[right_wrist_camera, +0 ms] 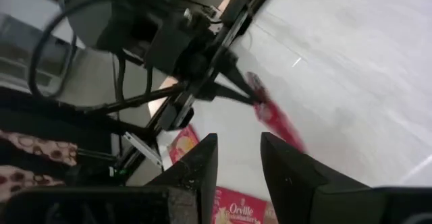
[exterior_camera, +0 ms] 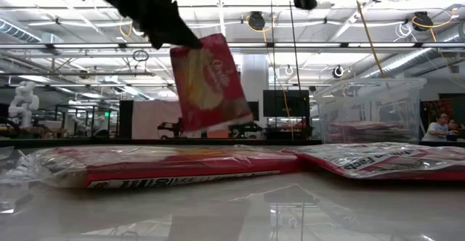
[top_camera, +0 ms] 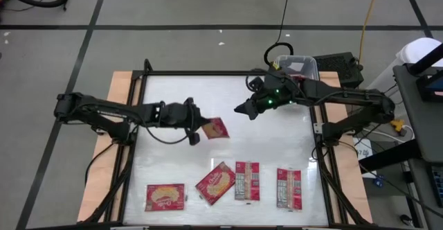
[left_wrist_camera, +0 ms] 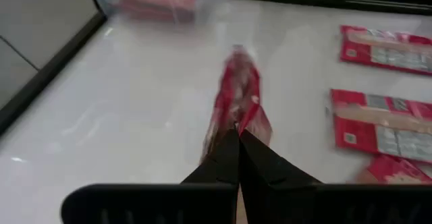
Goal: Sort popcorn bags into baskets
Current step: Put the red popcorn bag into the transparent container
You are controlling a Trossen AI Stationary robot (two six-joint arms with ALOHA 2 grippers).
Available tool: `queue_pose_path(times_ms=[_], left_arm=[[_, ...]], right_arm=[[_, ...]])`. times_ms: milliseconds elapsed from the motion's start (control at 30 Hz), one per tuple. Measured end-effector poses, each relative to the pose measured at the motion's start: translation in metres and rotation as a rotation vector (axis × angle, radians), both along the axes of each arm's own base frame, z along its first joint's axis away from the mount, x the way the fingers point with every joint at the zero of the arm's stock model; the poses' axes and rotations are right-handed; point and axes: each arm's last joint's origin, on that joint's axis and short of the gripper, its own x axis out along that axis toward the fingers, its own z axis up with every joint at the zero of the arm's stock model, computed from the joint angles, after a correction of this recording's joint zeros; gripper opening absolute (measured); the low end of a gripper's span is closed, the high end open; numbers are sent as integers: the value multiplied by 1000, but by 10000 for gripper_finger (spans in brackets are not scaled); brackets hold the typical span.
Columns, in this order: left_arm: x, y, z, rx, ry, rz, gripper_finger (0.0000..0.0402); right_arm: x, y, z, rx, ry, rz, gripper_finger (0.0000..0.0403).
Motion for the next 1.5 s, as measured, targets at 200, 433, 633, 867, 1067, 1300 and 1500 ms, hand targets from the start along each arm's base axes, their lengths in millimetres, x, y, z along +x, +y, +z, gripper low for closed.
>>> queue_pose_path(times_ms=[200, 433, 633, 867, 1067, 1300, 1500], left_arm=[[7, 11, 37, 80, -28, -6, 1], [10, 14, 59, 91, -76, 2, 1], [13, 15, 91, 77, -184, 47, 1], [11, 23, 130, 121, -291, 144, 0], [9, 26, 141, 134, -319, 136, 0], [9, 25, 141, 121, -329, 98, 1], [10, 25, 147, 126, -388, 99, 1]], right_arm=[[15, -2, 24, -153, 106, 106, 105], [27, -3, 27, -326, 135, 229, 108], [27, -5, 19, -424, 218, 248, 147], [21, -3, 17, -557, 264, 351, 192], [26, -8, 24, -589, 230, 186, 207], [40, -11, 39, -627, 34, 92, 195], [46, -11, 35, -614, 20, 111, 114]])
